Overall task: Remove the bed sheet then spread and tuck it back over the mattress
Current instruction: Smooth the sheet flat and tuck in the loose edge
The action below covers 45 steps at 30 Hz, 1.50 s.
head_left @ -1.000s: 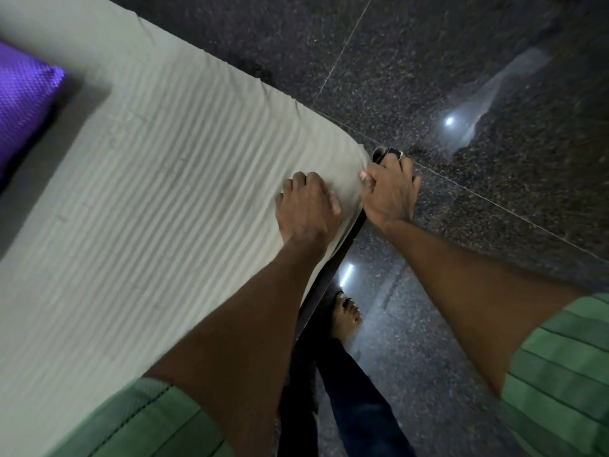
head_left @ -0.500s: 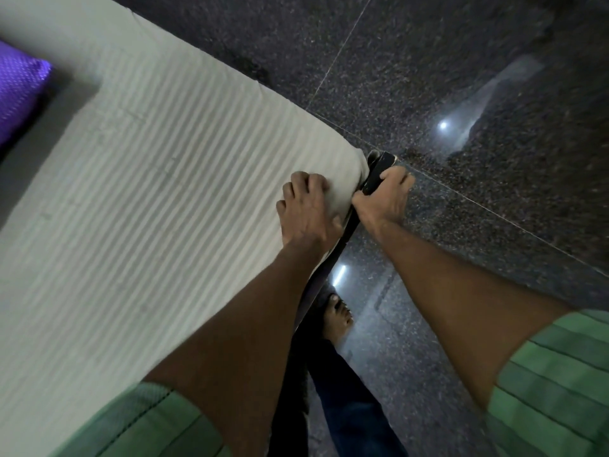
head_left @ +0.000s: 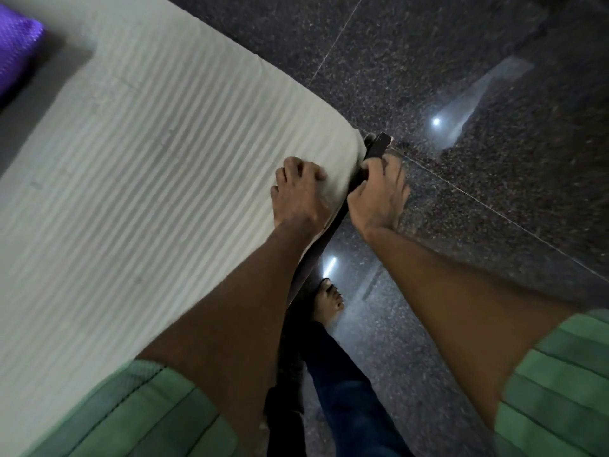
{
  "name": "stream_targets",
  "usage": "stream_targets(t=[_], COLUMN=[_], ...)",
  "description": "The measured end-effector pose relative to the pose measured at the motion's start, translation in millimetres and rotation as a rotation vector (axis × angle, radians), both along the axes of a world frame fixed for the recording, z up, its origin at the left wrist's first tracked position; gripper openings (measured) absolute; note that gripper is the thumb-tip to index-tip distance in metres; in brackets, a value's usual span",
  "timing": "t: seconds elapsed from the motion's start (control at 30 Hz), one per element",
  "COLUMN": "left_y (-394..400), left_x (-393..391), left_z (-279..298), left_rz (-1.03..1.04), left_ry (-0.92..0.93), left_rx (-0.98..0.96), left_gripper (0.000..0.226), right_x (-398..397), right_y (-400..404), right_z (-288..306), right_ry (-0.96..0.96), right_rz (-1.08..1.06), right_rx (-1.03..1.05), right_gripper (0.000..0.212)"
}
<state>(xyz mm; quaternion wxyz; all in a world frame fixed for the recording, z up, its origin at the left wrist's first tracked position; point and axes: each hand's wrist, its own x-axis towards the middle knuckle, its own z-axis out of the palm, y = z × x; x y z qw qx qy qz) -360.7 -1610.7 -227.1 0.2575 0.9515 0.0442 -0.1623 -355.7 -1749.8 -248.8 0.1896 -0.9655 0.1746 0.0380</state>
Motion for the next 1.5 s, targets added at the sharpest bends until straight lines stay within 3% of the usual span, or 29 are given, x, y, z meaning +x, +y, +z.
stream_targets(t=[0.2,0.37,0.53,0.87,1.13,1.33,1.5], left_y=[34.3,99.1,170.1,279.9,368.5,440.1,501.3], left_x=[-35.1,-108.2,-230.8,-449.4,-472.8,-447.5,-434.3], left_z=[19.9,65.8,140.0,281.5,334.4,332.6,327.7], left_rz=[-0.009,0.083,0.265,0.542,0.643,0.657,0.682], left_ry=[0.200,0.297,0.259,0.136,0.069,0.034,0.015], left_rx=[-0.035,-0.095,-0.130,-0.254,-0.279,-0.341,-0.352], left_gripper=[0.044,0.031,0.025,0.024,0.024,0.014,0.018], right_x=[-53.2,-107.7,-193.6,-386.0,-429.6,-403.9,-387.9], right_y=[32.6,93.6,162.6,293.7,388.6,473.5,534.1], right_z=[35.9,78.1,151.8,290.8,324.2,334.7,347.9], right_ry=[0.020,0.246,0.364,0.411,0.444,0.391,0.336], right_rz=[0.227,0.346,0.424,0.509,0.561,0.538,0.437], right_rx=[-0.016,0.134,0.206,0.308,0.343,0.348,0.401], right_gripper=[0.037,0.025,0.021,0.016,0.024,0.019,0.018])
